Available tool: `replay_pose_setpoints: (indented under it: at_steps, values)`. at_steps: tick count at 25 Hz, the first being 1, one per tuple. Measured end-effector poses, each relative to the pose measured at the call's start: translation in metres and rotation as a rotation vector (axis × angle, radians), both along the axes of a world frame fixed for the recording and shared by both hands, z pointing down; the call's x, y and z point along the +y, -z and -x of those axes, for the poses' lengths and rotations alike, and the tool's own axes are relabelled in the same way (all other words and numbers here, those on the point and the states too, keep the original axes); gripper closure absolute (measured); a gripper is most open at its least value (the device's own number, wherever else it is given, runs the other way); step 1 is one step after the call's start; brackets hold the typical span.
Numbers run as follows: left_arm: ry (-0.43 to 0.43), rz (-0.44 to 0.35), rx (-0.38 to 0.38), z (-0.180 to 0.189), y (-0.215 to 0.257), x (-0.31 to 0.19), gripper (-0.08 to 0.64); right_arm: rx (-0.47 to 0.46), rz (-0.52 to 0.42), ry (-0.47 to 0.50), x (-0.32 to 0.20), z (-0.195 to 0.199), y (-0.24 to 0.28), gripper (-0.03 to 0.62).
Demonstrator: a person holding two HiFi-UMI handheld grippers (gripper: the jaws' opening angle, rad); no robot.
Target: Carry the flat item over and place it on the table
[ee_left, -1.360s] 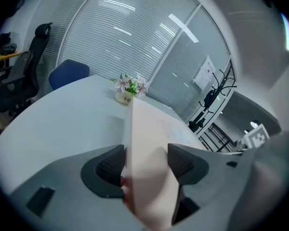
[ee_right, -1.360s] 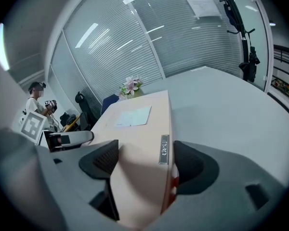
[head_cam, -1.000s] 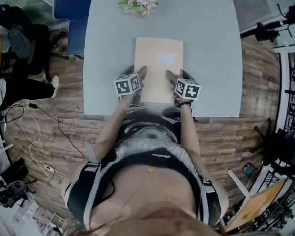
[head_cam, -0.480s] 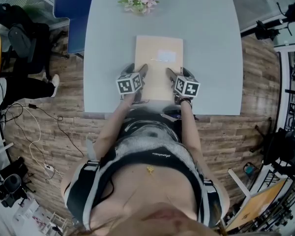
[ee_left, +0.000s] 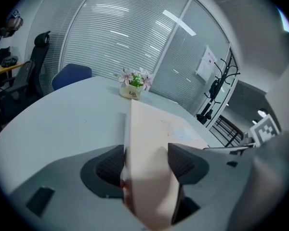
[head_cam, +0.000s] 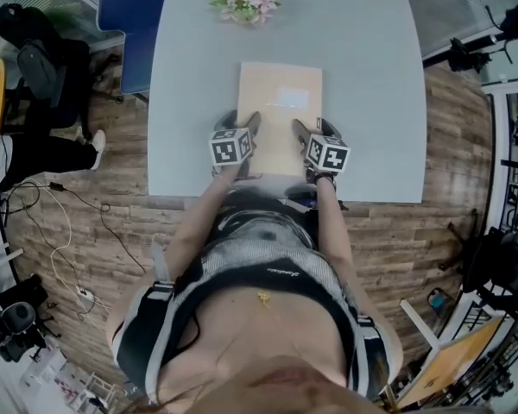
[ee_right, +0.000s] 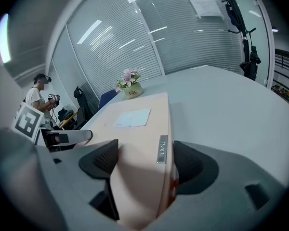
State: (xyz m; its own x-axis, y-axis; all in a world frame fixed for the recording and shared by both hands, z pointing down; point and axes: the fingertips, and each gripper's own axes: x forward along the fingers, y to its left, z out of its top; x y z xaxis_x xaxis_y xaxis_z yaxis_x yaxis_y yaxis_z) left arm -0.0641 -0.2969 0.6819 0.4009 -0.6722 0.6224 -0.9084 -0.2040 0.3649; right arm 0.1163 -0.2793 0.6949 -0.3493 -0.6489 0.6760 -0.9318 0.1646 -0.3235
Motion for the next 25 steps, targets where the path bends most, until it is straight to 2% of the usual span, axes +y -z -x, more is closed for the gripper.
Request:
replay_pose_setpoints:
  at_steps: [25]
  values:
    - [0.006, 0.014, 0.01, 0.0036, -0.0002, -0.0015, 0.279, -0.029, -0.001, -0.007, -0.0006, -0.0005, -0.0028, 0.23]
